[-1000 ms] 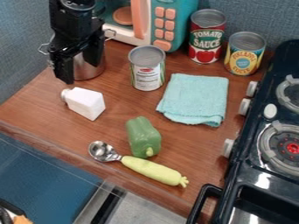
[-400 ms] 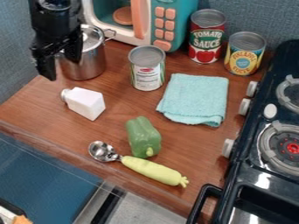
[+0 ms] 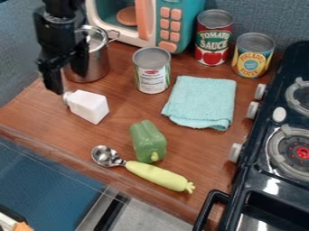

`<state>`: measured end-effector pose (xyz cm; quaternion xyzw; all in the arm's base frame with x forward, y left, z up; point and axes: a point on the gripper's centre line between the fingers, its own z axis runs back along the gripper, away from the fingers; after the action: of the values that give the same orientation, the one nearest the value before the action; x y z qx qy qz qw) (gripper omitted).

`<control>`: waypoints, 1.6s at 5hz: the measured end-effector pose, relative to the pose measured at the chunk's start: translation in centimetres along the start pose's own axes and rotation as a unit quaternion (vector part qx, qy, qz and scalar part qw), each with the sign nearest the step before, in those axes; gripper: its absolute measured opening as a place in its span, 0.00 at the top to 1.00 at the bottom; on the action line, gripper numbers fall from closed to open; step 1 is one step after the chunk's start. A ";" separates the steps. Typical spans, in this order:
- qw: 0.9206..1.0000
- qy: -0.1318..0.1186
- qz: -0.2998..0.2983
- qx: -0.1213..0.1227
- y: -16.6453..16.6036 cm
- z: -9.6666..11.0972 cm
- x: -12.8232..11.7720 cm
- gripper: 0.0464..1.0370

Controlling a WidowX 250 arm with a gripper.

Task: Change the position of the white container to stand upright

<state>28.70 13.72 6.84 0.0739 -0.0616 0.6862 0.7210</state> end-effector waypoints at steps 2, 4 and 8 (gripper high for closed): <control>1.000 0.001 -0.004 0.000 -0.1 -0.7 -0.9 0.04; 1.000 0.000 -0.010 0.012 0.3 -1.9 -0.4 0.04; 0.999 0.006 -0.003 0.033 0.5 -4.1 1.2 0.04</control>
<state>28.22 15.67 3.06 0.0933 -0.0346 0.6858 0.7209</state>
